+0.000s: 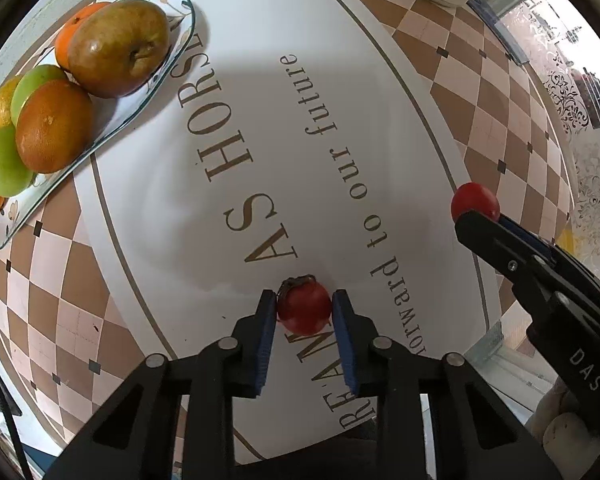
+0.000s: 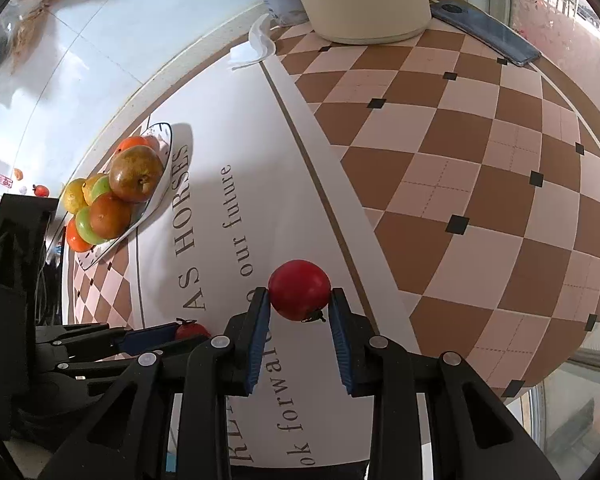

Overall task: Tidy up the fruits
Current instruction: 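Carry both red tomatoes onto the plate while both grippers open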

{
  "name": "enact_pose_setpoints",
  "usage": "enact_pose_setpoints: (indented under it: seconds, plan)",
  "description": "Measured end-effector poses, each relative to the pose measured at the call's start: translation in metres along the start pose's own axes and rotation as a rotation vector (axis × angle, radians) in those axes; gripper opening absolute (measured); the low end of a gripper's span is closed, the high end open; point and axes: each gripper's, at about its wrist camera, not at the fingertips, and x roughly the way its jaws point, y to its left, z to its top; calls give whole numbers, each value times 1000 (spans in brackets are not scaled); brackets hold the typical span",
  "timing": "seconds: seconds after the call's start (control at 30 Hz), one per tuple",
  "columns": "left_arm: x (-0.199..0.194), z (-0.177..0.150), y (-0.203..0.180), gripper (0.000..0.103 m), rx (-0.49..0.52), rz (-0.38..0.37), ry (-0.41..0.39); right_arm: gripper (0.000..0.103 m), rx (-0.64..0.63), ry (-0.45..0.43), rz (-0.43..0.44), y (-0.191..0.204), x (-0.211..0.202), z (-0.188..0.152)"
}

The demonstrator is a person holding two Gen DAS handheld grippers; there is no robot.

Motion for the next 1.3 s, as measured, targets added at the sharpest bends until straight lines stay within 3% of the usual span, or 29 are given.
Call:
enact_pose_setpoints:
  seconds: [0.33, 0.6, 0.93, 1.1, 1.3]
  plan:
    - [-16, -10, 38, 25, -36, -36, -30, 33, -1, -13, 7, 9, -7, -3]
    - [-62, -21, 91, 25, -156, -84, -112, 33, -47, -28, 55, 39, -15, 4]
    - [-122, -36, 186, 25, -380, -129, -222, 33, -207, 20, 198, 149, 6, 20]
    - [-127, -33, 228, 25, -477, -153, -238, 33, -265, 79, 273, 204, 33, 20]
    - [-116, -19, 266, 25, -545, -187, -215, 33, -291, 146, 298, 247, 79, 25]
